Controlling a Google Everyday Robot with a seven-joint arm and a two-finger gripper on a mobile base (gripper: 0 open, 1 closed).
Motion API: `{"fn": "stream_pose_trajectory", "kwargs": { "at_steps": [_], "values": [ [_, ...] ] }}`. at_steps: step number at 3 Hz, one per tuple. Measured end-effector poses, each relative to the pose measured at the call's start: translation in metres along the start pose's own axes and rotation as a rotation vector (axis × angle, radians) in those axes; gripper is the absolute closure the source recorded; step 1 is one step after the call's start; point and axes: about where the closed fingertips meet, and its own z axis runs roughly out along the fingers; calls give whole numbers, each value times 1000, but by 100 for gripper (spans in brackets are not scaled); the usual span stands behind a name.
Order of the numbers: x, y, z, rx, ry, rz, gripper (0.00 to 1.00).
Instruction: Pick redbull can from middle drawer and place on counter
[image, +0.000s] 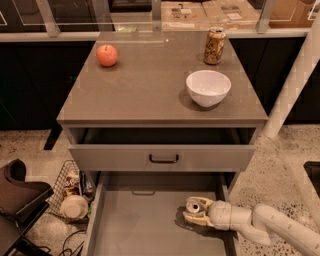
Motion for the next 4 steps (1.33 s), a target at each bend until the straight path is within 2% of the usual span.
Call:
{"fn": "stream_pose_trajectory", "kwargs": {
  "at_steps": [1,2,3,4],
  "values": [
    [0,0,0,0,0,0,100],
    [-6,5,6,-35,1,8,100],
    [-27,23,8,-102,2,32,100],
    [-55,43,5,-139,11,53,100]
  ]
}}
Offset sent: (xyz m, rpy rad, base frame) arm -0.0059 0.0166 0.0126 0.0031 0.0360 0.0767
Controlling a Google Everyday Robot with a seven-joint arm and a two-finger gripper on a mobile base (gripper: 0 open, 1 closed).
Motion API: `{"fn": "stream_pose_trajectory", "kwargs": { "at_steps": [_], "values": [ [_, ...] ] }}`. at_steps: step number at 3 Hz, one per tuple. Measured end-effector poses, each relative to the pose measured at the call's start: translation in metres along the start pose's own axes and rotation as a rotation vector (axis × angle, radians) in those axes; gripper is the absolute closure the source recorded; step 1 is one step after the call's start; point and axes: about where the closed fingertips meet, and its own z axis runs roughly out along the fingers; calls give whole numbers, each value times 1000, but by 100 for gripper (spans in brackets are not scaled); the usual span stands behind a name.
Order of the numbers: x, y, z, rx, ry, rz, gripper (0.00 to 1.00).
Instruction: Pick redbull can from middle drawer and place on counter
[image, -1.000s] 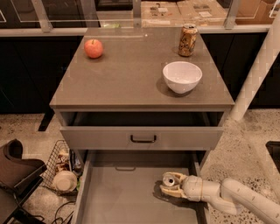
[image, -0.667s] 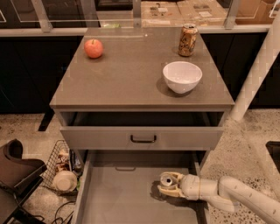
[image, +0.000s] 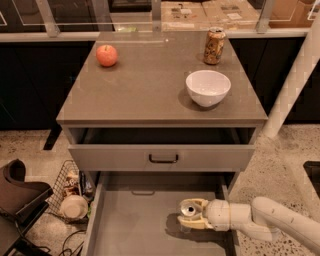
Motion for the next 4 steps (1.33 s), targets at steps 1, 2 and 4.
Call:
{"fn": "stream_pose_trajectory", "kwargs": {
  "at_steps": [1,2,4],
  "values": [
    [-35,25,1,-28,12,-14,100],
    [-77,49,5,-71,21,-33,100],
    [-162,87,12,-141,46,-59,100]
  ]
}}
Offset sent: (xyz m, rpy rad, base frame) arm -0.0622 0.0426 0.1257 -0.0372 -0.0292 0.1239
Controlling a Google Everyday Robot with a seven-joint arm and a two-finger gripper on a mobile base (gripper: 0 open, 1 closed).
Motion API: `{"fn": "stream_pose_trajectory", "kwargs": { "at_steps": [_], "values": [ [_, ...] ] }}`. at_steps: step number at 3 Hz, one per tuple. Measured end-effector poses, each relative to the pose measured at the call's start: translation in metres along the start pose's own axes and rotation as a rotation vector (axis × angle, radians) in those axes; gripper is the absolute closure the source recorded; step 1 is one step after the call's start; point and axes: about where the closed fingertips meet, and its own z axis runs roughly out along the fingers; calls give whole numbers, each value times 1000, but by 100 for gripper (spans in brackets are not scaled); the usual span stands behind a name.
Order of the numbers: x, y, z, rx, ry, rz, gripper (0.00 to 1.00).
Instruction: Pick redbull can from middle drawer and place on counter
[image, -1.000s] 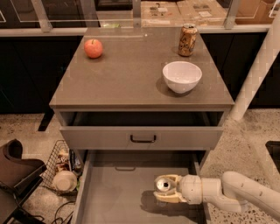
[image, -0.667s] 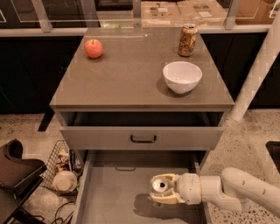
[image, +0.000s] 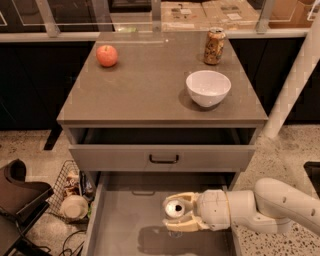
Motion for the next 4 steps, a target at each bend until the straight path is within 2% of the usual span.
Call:
{"fn": "stream_pose_trajectory", "kwargs": {
  "at_steps": [2,4],
  "values": [
    [-80,4,0,-14,-15,-61,100],
    [-143,-21,2,-3,-61,-89,100]
  ]
}}
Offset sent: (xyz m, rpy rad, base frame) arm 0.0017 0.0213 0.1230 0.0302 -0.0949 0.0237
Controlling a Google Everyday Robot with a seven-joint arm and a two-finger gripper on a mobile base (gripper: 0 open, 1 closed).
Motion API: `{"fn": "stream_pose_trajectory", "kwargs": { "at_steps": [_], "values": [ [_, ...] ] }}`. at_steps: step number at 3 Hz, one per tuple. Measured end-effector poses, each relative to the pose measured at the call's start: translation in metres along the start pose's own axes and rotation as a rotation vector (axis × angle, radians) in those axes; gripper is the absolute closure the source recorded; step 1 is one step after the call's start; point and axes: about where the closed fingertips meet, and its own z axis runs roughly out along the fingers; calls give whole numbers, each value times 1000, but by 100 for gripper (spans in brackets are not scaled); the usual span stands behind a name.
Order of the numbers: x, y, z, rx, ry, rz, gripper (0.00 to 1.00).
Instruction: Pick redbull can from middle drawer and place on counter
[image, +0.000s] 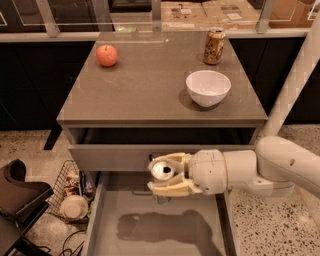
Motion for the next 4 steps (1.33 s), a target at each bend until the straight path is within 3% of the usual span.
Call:
{"fn": "stream_pose_trajectory", "kwargs": {
  "at_steps": [1,2,4],
  "values": [
    [-28,-10,10,1,-2,-20,100],
    [-73,-20,34,16,17,-68,100],
    [-85,-27,37,24,16,-58,100]
  ]
}}
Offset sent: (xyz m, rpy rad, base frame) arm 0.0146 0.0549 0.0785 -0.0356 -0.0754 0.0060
